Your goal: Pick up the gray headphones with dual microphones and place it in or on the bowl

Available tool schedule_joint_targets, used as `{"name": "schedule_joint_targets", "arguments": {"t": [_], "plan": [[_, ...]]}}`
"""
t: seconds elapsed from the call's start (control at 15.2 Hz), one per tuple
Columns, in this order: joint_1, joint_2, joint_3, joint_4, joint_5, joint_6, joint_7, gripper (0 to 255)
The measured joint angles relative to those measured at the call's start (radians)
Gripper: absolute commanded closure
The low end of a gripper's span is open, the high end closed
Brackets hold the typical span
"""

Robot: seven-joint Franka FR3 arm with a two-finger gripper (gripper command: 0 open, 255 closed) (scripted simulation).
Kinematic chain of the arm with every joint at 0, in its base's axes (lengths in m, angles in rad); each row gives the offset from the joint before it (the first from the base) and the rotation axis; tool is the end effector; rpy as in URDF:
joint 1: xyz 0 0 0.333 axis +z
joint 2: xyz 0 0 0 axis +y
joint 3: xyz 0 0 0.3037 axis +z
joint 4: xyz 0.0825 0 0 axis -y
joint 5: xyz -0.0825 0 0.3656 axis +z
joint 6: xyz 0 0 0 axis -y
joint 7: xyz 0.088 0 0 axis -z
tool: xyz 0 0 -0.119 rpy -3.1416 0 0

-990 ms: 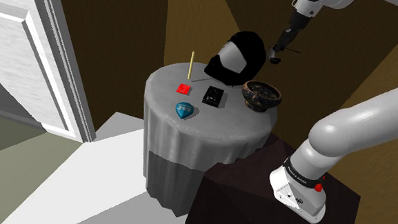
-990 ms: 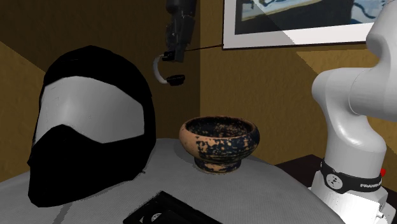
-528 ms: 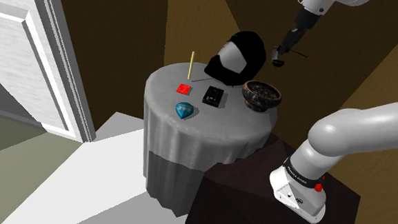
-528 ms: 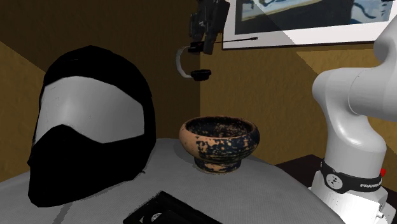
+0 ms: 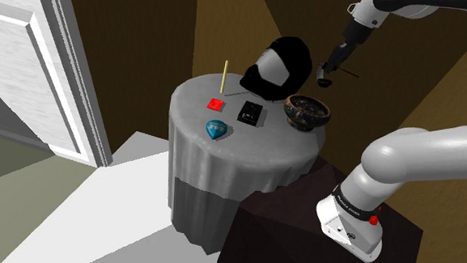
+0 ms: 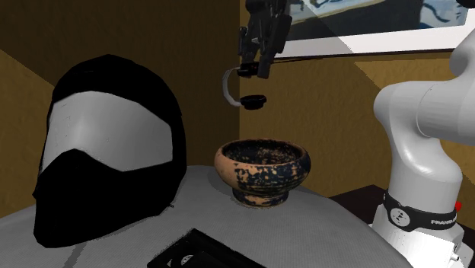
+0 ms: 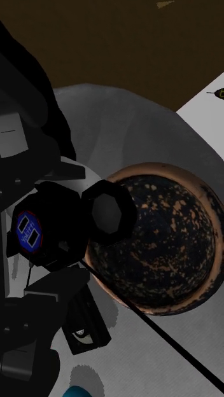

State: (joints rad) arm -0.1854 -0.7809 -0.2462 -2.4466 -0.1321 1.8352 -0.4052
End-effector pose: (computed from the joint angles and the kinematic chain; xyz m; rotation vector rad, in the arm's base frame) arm 0.2884 -0.1613 0.5424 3.1114 0.0847 0.2494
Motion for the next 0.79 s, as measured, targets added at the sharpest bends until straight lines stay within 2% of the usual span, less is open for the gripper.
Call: {"name": "schedule_joint_targets", "arguments": {"t": [0.79], "plan": [[-0.012,-0.002,-0.023,-0.167,-0.021,0.164,-0.001,255]]}}
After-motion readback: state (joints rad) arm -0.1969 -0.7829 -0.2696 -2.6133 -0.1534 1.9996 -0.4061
